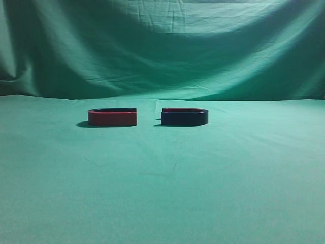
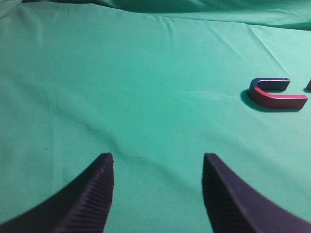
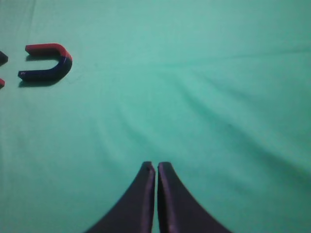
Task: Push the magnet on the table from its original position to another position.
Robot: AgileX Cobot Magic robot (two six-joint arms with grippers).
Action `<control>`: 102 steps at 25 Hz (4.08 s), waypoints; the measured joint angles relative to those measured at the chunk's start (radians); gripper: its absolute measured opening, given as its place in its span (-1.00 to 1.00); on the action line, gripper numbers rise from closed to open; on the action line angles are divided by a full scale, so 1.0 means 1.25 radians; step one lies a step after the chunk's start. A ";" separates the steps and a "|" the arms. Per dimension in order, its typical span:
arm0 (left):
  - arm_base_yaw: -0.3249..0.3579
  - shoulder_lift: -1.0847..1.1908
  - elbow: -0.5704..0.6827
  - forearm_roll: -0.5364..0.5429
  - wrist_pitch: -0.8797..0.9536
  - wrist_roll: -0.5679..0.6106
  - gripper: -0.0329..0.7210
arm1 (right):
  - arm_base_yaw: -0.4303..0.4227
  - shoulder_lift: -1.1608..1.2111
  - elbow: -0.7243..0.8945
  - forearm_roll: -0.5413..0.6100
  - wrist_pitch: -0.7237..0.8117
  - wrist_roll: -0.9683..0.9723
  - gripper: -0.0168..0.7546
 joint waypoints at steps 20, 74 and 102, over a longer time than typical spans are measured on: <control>0.000 0.000 0.000 0.000 0.000 0.000 0.07 | 0.136 0.300 -0.162 0.002 0.042 -0.036 -0.96; 0.000 0.000 0.000 0.000 0.000 0.000 0.07 | 0.232 1.152 -0.784 0.101 0.000 0.026 -0.96; 0.000 0.000 0.000 0.000 0.000 0.000 0.07 | 0.278 0.944 -1.143 0.020 0.298 0.024 -0.96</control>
